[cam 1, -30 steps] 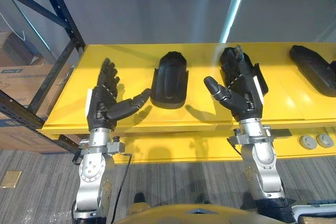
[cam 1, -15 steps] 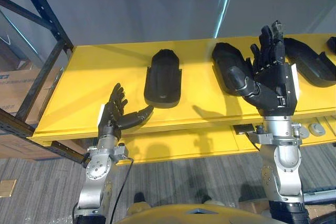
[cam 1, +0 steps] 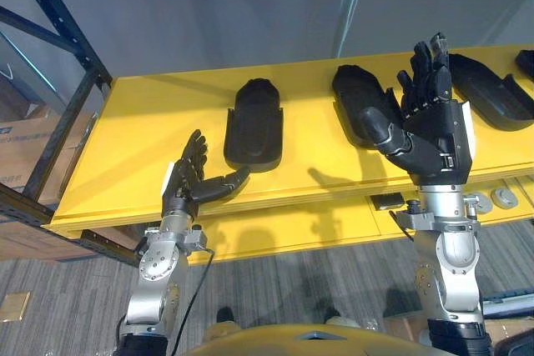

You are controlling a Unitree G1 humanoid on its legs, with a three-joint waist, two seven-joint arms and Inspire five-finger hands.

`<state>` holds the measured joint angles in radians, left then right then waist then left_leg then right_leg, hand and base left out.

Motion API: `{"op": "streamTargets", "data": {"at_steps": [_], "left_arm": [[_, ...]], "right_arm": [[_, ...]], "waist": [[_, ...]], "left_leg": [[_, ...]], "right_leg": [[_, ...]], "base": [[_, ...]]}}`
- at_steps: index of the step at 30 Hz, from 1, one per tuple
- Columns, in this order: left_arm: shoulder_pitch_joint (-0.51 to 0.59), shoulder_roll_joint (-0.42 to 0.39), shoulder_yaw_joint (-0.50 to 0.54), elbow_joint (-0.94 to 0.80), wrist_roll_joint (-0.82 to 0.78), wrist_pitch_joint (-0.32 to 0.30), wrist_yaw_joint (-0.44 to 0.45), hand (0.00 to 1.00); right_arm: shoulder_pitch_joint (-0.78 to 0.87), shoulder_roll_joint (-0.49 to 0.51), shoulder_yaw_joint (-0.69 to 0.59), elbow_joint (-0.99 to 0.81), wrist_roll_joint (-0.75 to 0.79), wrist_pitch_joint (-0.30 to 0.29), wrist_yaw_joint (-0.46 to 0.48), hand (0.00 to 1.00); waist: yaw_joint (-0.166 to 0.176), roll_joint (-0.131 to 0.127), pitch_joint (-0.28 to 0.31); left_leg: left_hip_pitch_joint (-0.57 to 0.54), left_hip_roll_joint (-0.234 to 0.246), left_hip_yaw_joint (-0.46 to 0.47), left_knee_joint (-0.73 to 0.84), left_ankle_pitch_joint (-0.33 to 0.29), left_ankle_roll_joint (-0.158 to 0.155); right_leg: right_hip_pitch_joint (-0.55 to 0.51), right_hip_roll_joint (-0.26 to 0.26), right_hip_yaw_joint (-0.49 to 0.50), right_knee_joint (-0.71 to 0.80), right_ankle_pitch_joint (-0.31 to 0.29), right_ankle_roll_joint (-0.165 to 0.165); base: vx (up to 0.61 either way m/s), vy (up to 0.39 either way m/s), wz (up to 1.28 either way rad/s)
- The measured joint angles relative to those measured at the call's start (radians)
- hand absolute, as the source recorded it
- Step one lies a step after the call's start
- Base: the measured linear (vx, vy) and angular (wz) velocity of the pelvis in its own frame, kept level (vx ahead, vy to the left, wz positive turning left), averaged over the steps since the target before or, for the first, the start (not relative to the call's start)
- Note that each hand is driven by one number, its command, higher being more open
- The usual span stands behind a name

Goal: Walk over and take three plastic housings, then place them on the shelf

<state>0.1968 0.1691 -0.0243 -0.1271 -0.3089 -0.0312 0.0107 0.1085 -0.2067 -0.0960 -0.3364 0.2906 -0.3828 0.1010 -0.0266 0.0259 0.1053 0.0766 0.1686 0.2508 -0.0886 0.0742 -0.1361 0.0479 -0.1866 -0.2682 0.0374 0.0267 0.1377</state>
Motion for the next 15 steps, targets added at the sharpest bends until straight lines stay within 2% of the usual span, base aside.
{"op": "streamTargets", "data": {"at_steps": [15], "left_arm": [[-0.010, 0.014, -0.050, 0.000, -0.043, 0.022, -0.045, 1.00]], "right_arm": [[0.000, 0.000, 0.001, -0.004, 0.000, 0.000, 0.008, 1.00]], "waist": [[-0.003, 0.013, -0.008]], "left_leg": [[0.002, -0.001, 0.005, 0.000, -0.007, 0.003]], "right_leg": [[0.000, -0.002, 0.003, 0.000, 0.000, 0.002]], "base": [[0.00, 0.000, 0.00]]}}
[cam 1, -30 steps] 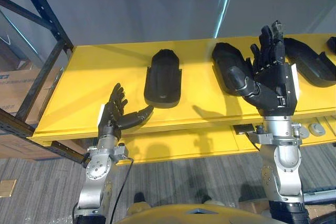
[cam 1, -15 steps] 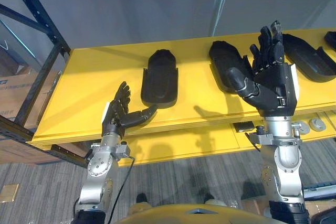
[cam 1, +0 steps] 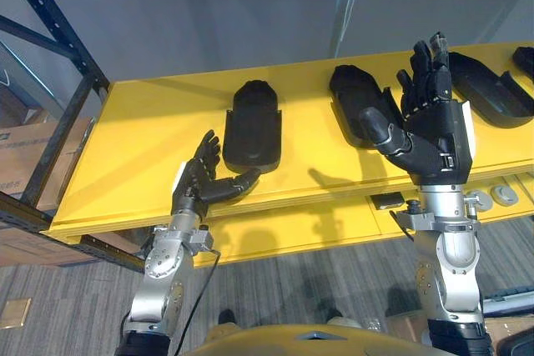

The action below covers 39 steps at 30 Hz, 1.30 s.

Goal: Walk over and take three plastic housings, then place them on the shelf

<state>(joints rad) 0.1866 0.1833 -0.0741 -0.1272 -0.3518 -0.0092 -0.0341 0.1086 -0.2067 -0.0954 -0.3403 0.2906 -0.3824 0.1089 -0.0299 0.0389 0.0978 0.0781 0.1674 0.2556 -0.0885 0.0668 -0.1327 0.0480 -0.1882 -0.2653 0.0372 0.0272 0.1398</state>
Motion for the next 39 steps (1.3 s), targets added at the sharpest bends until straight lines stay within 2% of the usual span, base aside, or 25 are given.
{"op": "streamTargets", "data": {"at_steps": [12, 23, 29, 34, 36, 39], "left_arm": [[-0.002, 0.013, -0.010, -0.001, -0.008, 0.016, -0.060, 1.00], [-0.002, 0.014, -0.039, -0.001, 0.006, 0.019, -0.042, 1.00], [-0.002, -0.018, -0.049, -0.002, 0.136, 0.014, 0.134, 1.00], [0.001, -0.059, -0.007, -0.003, 0.210, -0.004, 0.306, 1.00], [0.011, -0.077, 0.033, -0.033, 0.237, -0.025, 0.393, 1.00], [0.017, -0.093, 0.089, -0.123, 0.245, -0.095, 0.499, 1.00]], "right_arm": [[0.000, 0.000, 0.006, 0.000, 0.000, 0.002, 0.002, 1.00], [0.007, 0.000, 0.011, 0.000, -0.008, 0.005, 0.014, 1.00], [0.022, -0.001, 0.042, -0.007, -0.013, 0.019, 0.045, 1.00], [0.068, -0.005, 0.106, -0.014, -0.147, 0.038, 0.057, 1.00], [0.085, -0.013, 0.150, -0.013, -0.222, 0.049, 0.060, 1.00], [0.103, -0.034, 0.211, -0.010, -0.310, 0.053, 0.059, 1.00]], "waist": [[-0.001, 0.007, -0.003], [-0.002, 0.018, -0.011], [-0.007, 0.025, -0.015], [-0.006, 0.025, -0.015], [-0.004, 0.020, -0.012], [0.005, 0.005, -0.003]], "left_leg": [[0.001, 0.000, 0.002, 0.000, 0.000, 0.000], [0.001, -0.001, 0.002, 0.000, 0.000, 0.000], [0.004, -0.001, 0.001, 0.000, 0.000, 0.000], [0.002, 0.000, -0.004, 0.000, 0.000, 0.000], [0.000, 0.000, -0.007, 0.000, 0.000, -0.001], [-0.003, -0.001, -0.016, 0.000, 0.004, -0.006]], "right_leg": [[0.000, -0.001, 0.000, 0.000, 0.000, 0.001], [0.001, -0.002, 0.000, 0.000, 0.001, 0.002], [0.005, -0.001, -0.001, -0.001, 0.001, 0.002], [0.005, -0.001, -0.004, -0.003, 0.000, 0.003], [0.005, -0.001, -0.007, -0.003, -0.001, 0.004], [0.009, -0.001, -0.014, -0.003, -0.003, 0.004]], "base": [[0.00, 0.000, 0.00], [0.00, 0.000, 0.00], [0.00, 0.000, 0.00], [0.00, 0.000, 0.01], [0.00, 0.000, 0.04], [0.00, 0.000, 0.07]]}}
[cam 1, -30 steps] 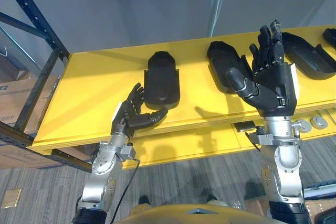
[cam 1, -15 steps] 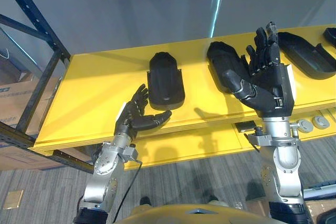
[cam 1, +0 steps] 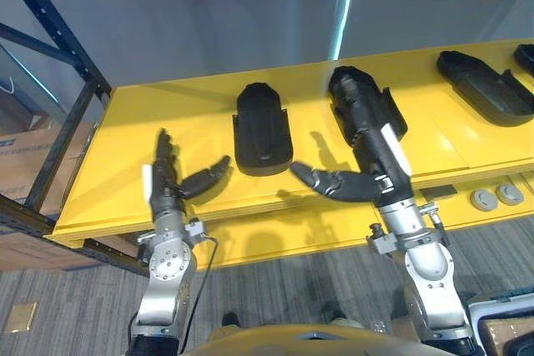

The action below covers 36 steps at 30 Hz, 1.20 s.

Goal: Walk over and take three plastic housings, then place them on the shelf

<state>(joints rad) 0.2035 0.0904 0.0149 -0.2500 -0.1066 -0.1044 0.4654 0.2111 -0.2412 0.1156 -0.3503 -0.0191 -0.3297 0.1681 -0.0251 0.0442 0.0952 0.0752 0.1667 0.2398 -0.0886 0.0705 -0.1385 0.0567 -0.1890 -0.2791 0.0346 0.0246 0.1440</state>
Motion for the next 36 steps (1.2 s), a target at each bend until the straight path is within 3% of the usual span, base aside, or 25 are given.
{"op": "streamTargets", "data": {"at_steps": [5, 10, 18, 26, 36], "left_arm": [[0.001, -0.009, 0.036, -0.085, 0.004, -0.071, 0.065, 1.00], [0.002, -0.031, 0.019, -0.098, -0.001, -0.073, 0.062, 1.00], [0.024, -0.035, -0.010, -0.100, -0.005, -0.090, 0.046, 1.00], [0.037, -0.035, -0.013, -0.102, -0.044, -0.090, 0.028, 1.00], [0.037, -0.034, -0.048, -0.102, -0.045, -0.090, 0.010, 1.00]], "right_arm": [[0.003, 0.000, 0.083, 0.028, -0.087, 0.000, -0.032, 1.00], [-0.014, -0.008, 0.149, 0.142, -0.260, 0.000, -0.117, 1.00], [-0.080, -0.030, 0.172, 0.289, -0.531, 0.074, -0.399, 1.00], [-0.114, -0.030, 0.169, 0.398, -0.604, 0.148, -0.627, 1.00], [-0.199, -0.029, 0.166, 0.475, -0.601, 0.150, -0.655, 1.00]], "waist": [[0.004, -0.005, -0.001], [0.012, -0.007, -0.001], [0.026, -0.024, -0.011], [0.049, -0.024, -0.012], [0.053, -0.027, -0.009]], "left_leg": [[0.000, -0.001, -0.013, 0.000, 0.001, 0.000], [-0.001, 0.000, -0.029, 0.000, 0.006, 0.001], [-0.024, -0.001, -0.068, 0.000, 0.025, 0.000], [-0.037, 0.000, -0.090, -0.001, 0.036, 0.002], [-0.055, 0.000, -0.116, -0.001, 0.048, 0.001]], "right_leg": [[0.010, -0.001, -0.011, 0.000, -0.004, -0.001], [0.019, 0.000, -0.027, 0.000, -0.008, -0.003], [0.021, 0.000, -0.062, 0.000, -0.008, -0.005], [0.022, 0.002, -0.081, 0.003, -0.016, -0.018], [0.016, 0.002, -0.103, 0.016, -0.017, -0.019]], "base": [[0.00, -0.001, 0.09], [-0.01, -0.007, 0.09], [-0.01, -0.007, 0.13], [-0.02, -0.007, 0.07], [0.00, -0.008, 0.07]]}}
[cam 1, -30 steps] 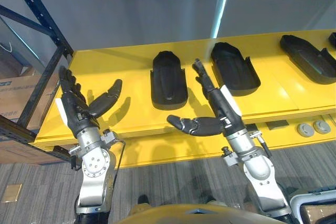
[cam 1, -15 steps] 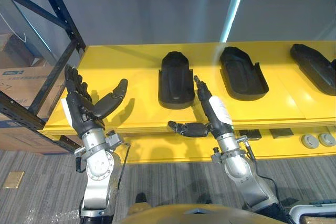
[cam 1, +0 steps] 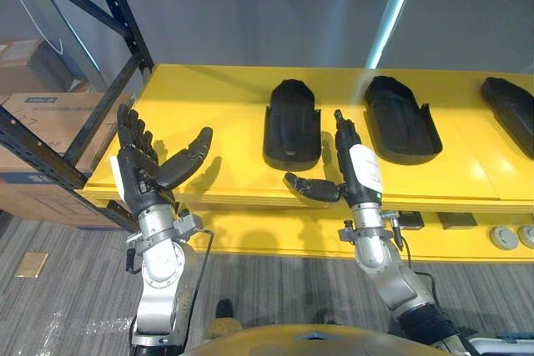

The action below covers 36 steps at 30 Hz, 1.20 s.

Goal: Walk over and take three plastic housings, then place them on the shelf

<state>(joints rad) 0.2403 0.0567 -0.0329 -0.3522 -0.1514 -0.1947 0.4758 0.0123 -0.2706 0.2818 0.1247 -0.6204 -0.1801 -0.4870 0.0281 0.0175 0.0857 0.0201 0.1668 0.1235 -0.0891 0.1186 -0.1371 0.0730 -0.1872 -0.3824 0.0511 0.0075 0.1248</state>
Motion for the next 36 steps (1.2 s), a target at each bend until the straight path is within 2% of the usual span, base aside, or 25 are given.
{"op": "streamTargets", "data": {"at_steps": [13, 18, 27, 36], "left_arm": [[0.000, 0.002, 0.001, 0.000, 0.000, 0.000, 0.000, 1.00], [0.000, 0.001, 0.002, 0.000, 0.000, 0.000, 0.000, 1.00], [0.003, 0.001, 0.004, 0.000, 0.000, 0.001, 0.000, 1.00], [0.003, 0.001, -0.001, 0.000, 0.000, 0.004, 0.001, 1.00]], "right_arm": [[-0.116, -0.001, 0.003, 0.142, -0.003, 0.008, 0.000, 1.00], [-0.152, -0.008, 0.002, 0.197, -0.002, 0.031, -0.001, 1.00], [-0.208, -0.009, 0.002, 0.233, -0.003, 0.058, -0.013, 1.00], [-0.265, -0.009, 0.002, 0.291, -0.002, 0.066, -0.027, 1.00]], "waist": [[0.006, -0.007, 0.030], [0.025, 0.002, 0.036], [0.026, 0.011, 0.062], [0.028, 0.016, 0.067]], "left_leg": [[-0.012, -0.001, -0.022, 0.000, 0.012, 0.003], [-0.010, -0.001, -0.033, 0.000, 0.015, 0.002], [-0.010, 0.000, -0.038, 0.000, 0.014, 0.012], [-0.010, -0.001, -0.046, 0.000, 0.022, 0.005]], "right_leg": [[0.003, 0.000, -0.020, 0.002, -0.002, -0.001], [0.004, -0.002, -0.029, 0.019, -0.008, -0.001], [0.002, -0.005, -0.033, 0.036, -0.024, -0.002], [0.000, -0.008, -0.039, 0.055, -0.027, -0.002]], "base": [[-0.01, -0.005, 0.04], [0.00, -0.015, 0.07], [-0.03, -0.008, 0.02], [0.00, -0.007, 0.02]]}}
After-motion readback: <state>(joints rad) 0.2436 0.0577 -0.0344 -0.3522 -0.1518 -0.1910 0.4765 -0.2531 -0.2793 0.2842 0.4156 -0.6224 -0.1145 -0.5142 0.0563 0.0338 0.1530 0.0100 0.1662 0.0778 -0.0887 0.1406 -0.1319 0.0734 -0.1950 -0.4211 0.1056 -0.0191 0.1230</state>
